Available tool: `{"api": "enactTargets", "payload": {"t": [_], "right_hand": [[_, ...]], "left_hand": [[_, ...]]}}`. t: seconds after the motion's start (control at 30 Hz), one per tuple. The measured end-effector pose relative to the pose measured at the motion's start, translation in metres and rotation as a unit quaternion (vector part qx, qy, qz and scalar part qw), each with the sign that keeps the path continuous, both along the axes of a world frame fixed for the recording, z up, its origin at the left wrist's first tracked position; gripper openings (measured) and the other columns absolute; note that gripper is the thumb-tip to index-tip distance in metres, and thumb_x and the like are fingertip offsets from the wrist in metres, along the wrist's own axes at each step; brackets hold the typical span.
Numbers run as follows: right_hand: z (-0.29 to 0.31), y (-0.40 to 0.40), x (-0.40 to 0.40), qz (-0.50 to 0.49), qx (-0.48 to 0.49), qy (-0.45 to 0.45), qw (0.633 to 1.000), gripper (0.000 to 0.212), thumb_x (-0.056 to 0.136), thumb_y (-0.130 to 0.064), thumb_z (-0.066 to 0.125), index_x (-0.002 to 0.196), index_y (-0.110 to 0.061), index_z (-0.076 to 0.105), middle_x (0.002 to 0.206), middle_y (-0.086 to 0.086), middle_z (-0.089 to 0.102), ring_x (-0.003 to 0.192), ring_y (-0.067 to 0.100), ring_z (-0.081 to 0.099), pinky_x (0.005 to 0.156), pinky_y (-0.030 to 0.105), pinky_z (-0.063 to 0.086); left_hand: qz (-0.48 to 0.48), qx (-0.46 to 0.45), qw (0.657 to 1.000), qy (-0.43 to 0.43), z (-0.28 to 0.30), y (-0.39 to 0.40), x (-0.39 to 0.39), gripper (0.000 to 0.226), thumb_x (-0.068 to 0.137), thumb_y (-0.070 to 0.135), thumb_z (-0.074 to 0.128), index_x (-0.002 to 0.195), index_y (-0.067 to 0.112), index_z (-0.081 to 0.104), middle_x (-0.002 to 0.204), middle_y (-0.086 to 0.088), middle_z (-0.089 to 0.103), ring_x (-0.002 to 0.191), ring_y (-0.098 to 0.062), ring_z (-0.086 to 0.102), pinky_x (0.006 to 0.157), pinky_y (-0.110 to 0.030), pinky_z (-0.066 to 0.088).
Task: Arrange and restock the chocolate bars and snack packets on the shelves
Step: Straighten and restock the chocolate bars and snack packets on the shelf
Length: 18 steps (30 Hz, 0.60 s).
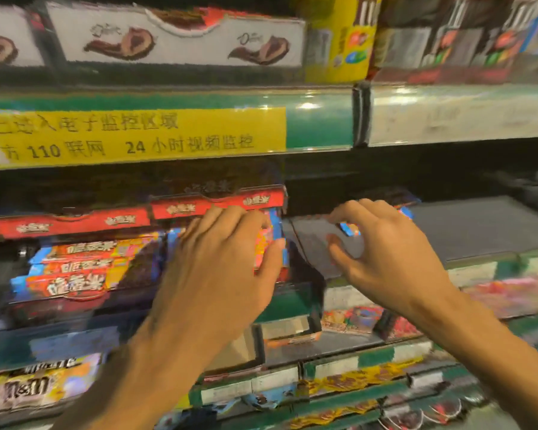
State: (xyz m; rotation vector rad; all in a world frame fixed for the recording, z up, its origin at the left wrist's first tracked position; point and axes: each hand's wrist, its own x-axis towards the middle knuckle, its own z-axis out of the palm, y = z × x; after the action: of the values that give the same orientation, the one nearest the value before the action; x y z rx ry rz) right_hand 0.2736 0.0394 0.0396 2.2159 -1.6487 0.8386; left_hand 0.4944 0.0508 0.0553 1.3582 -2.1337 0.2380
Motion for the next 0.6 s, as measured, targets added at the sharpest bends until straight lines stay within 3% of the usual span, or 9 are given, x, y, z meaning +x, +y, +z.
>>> {"api": "enactTargets", "payload": {"t": [0.17, 0.33, 0.47, 0.6], "right_hand": [[-0.009, -0.014, -0.071, -0.049, 0.046, -0.028, 0.997, 0.020, 0.084, -0.031, 0.068, 0.102, -0.025, 0.061, 0.097, -0.004, 0.065, 0.095, 0.023, 0.058, 0.069, 0.035, 0.047], [-0.017, -0.053, -0.139, -0.070, 0.109, -0.040, 0.991, 0.022, 0.087, -0.027, 0.064, 0.109, -0.025, 0.063, 0.108, -0.002, 0.068, 0.104, 0.025, 0.060, 0.076, 0.040, 0.051], [-0.022, -0.088, -0.175, -0.062, 0.151, -0.036, 0.986, 0.032, 0.088, -0.021, 0.058, 0.120, -0.027, 0.064, 0.119, 0.002, 0.067, 0.112, 0.027, 0.060, 0.082, 0.039, 0.052], [-0.028, -0.117, -0.198, -0.027, 0.201, -0.009, 0.979, 0.038, 0.091, -0.020, 0.050, 0.126, -0.030, 0.060, 0.119, 0.006, 0.069, 0.108, 0.035, 0.062, 0.082, 0.044, 0.053]], "left_hand": [[-0.047, 0.025, 0.998, -0.017, -0.014, -0.025, -0.069, 0.029, 0.092, 0.046, 0.045, 0.099, 0.024, 0.062, 0.090, 0.006, 0.061, 0.089, -0.020, 0.056, 0.080, -0.035, 0.045], [-0.033, 0.134, 0.987, -0.077, -0.026, -0.067, -0.136, 0.038, 0.097, 0.053, 0.041, 0.124, 0.029, 0.053, 0.122, 0.007, 0.057, 0.116, -0.018, 0.048, 0.099, -0.033, 0.036], [-0.031, 0.153, 0.982, -0.108, -0.040, -0.103, -0.182, 0.046, 0.096, 0.053, 0.045, 0.133, 0.027, 0.051, 0.130, 0.002, 0.055, 0.120, -0.023, 0.048, 0.099, -0.038, 0.033], [-0.024, 0.176, 0.977, -0.117, -0.049, -0.124, -0.207, 0.048, 0.095, 0.056, 0.046, 0.133, 0.028, 0.053, 0.125, -0.003, 0.058, 0.115, -0.027, 0.052, 0.095, -0.037, 0.037]]}}
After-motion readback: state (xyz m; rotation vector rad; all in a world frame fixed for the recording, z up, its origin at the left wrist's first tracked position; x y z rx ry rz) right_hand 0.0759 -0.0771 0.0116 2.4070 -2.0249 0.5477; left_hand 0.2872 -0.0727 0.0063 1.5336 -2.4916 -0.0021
